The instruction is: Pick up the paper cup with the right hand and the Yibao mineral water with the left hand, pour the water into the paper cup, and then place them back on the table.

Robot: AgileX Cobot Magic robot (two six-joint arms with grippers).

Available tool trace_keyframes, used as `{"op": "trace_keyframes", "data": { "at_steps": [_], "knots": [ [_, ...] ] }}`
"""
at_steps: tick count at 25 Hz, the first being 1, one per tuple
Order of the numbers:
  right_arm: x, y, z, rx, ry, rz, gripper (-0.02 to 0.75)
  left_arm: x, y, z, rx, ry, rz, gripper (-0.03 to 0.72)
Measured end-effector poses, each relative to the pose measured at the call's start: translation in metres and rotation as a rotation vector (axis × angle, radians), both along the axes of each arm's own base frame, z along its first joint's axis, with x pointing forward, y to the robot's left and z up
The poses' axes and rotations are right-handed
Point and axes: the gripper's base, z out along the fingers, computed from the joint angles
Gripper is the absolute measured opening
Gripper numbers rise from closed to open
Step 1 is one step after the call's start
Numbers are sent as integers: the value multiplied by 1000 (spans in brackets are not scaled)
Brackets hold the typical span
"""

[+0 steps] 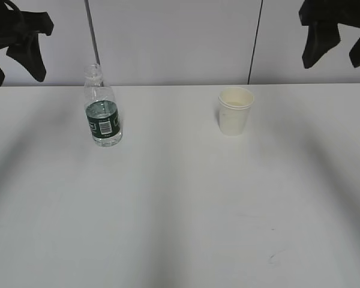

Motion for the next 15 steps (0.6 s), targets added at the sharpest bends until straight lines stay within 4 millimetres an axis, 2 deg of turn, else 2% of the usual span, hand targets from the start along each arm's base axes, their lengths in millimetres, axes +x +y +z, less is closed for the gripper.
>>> {"op": "trace_keyframes", "data": {
  "at_steps": [7, 10, 15],
  "knots": [
    [-7, 1, 3, 27, 2, 10, 585, -4, -1, 1, -7, 1, -25, 430],
    [-26, -1, 0, 32, 19, 17, 585, -21, 3, 3, 0, 3, -42, 430],
    [-76, -11, -2, 35, 29, 23, 585, -69, 13, 15, 0, -25, -55, 427]
  ]
}}
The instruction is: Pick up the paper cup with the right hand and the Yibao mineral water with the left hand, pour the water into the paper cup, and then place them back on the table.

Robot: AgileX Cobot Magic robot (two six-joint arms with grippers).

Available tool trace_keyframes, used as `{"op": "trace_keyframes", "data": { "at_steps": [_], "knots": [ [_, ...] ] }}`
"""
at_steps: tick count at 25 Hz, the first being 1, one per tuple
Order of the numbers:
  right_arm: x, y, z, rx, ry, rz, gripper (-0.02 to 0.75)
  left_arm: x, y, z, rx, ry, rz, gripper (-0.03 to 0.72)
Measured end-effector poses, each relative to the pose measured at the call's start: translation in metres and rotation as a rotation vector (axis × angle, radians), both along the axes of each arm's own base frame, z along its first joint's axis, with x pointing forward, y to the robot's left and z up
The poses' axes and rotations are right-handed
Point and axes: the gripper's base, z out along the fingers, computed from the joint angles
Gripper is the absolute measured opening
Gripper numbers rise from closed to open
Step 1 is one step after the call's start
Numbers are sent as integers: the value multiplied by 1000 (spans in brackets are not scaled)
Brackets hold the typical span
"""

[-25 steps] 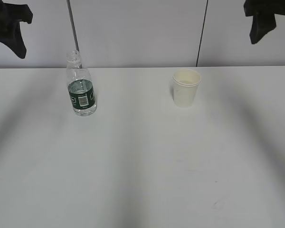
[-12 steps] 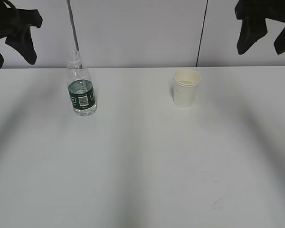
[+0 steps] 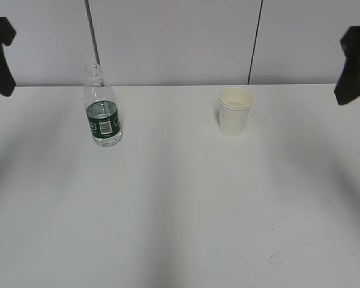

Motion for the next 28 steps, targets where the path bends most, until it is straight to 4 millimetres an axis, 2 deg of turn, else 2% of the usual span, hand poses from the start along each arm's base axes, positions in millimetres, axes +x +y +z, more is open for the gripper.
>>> {"op": "trace_keyframes", "data": {
  "at_steps": [7, 16, 24, 28],
  "knots": [
    [-77, -14, 7, 29, -87, 1, 585, -69, 15, 2, -2, -41, -9, 415],
    [-164, -30, 0, 76, -237, 6, 585, -148, 31, 1, -35, -158, -12, 407],
    [-220, -44, -21, 71, -382, 0, 585, -217, 46, 6, -72, -363, -11, 398],
    [-242, -49, -37, 74, -445, 10, 585, -247, 53, 1, -85, -461, -9, 396]
  ]
}}
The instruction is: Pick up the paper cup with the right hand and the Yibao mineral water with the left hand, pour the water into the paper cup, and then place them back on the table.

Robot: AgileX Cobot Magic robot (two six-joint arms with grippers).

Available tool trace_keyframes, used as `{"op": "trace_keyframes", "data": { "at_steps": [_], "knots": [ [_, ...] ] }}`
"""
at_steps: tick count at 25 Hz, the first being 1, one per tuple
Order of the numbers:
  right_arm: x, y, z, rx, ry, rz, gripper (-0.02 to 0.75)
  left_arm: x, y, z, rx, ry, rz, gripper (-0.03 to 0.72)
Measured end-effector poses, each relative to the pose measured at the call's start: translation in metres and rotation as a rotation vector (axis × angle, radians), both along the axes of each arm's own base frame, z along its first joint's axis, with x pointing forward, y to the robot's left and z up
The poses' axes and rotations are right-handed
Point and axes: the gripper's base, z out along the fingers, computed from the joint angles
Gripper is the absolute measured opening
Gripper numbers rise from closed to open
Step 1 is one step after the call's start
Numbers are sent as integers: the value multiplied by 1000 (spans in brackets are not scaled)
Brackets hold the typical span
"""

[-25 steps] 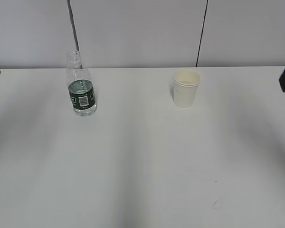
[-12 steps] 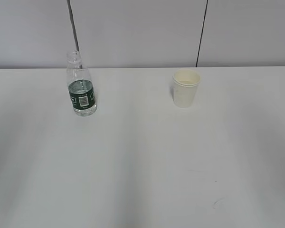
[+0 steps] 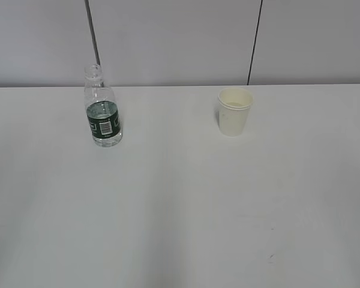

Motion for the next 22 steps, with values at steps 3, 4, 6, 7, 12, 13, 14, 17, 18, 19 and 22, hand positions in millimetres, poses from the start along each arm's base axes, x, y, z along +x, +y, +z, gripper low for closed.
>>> {"op": "trace_keyframes", "data": {
  "at_steps": [3, 4, 6, 7, 12, 13, 14, 17, 18, 19, 22],
  "knots": [
    [-14, -3, -13, -7, -48, 14, 585, -21, 4, -7, -8, -70, -6, 387],
    [-18, -4, -19, -7, -56, 15, 585, -27, 6, -10, -8, -93, -8, 383],
    [-26, -5, -28, -3, -87, 16, 585, -38, 8, -16, -11, -130, -11, 379],
    [-30, -6, -31, -1, -106, 17, 585, -44, 9, -20, -15, -150, -12, 378],
    [-36, -7, -45, -10, -129, 24, 585, -68, 14, -35, -34, -246, -15, 377],
    [-35, -7, -47, -16, -124, 29, 585, -71, 15, -38, -36, -258, -18, 377],
    [-35, -7, -48, -25, -122, 35, 585, -74, 15, -41, -36, -262, -19, 376],
    [-34, -7, -50, -38, -113, 42, 585, -72, 13, -48, -31, -248, -43, 374],
    [-33, -7, -52, -44, -108, 43, 585, -70, 12, -51, -23, -238, -55, 372],
    [-33, -7, -53, -47, -103, 44, 585, -68, 11, -54, -18, -225, -62, 371],
    [-30, -7, -54, -59, -119, 53, 585, -61, 10, -66, -3, -179, -71, 369]
  ]
}}
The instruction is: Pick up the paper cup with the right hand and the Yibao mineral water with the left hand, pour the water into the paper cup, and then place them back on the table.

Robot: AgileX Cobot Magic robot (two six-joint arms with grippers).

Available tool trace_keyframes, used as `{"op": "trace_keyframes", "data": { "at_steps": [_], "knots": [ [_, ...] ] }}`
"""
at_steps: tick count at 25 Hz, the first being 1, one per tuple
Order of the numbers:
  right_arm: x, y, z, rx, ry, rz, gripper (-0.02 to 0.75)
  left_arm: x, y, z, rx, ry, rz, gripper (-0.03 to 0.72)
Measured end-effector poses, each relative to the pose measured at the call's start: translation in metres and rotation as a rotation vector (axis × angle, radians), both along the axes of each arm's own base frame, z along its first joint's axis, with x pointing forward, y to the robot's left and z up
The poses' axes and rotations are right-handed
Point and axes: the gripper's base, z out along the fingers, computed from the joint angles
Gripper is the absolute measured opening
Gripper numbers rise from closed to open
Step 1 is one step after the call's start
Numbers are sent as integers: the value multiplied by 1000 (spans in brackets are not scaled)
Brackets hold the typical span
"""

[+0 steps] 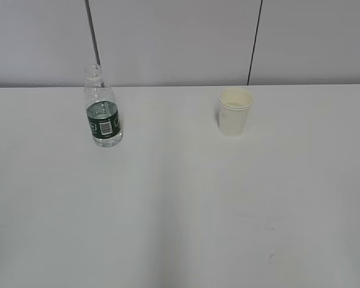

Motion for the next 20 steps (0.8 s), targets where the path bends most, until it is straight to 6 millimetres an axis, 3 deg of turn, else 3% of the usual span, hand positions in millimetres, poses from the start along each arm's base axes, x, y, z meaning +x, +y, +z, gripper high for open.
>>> {"op": "trace_keyframes", "data": {
  "at_steps": [5, 20],
  "knots": [
    [7, 1, -3, -11, -49, 12, 585, 12, -3, -14, 5, 12, -1, 361],
    [10, 2, -4, -19, -64, 16, 585, 23, -5, -17, 22, -63, -17, 356]
  ]
}}
